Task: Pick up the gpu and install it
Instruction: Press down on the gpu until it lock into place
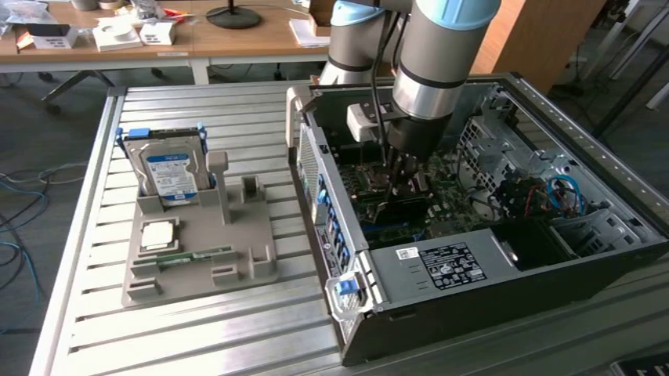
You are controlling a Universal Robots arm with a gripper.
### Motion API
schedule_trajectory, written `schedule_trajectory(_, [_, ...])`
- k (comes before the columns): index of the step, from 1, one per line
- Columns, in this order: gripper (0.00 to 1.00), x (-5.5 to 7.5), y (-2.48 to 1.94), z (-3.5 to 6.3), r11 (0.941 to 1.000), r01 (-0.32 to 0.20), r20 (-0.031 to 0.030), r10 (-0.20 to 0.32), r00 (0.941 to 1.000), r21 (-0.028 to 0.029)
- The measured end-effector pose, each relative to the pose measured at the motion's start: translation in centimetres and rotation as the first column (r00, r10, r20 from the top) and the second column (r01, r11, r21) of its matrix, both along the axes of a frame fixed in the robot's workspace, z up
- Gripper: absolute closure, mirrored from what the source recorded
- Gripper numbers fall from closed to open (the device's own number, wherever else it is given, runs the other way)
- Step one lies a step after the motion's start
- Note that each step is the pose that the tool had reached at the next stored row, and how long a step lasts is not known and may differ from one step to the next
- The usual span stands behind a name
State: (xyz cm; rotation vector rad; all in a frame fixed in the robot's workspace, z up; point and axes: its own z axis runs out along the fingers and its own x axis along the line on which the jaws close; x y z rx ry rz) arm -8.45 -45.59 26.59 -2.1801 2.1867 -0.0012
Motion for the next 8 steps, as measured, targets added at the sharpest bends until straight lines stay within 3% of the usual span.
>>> schedule_trajectory(8, [0.89, 0.0, 0.02, 0.01, 1.0, 0.0, 0.0002, 0.0, 1.0, 0.001])
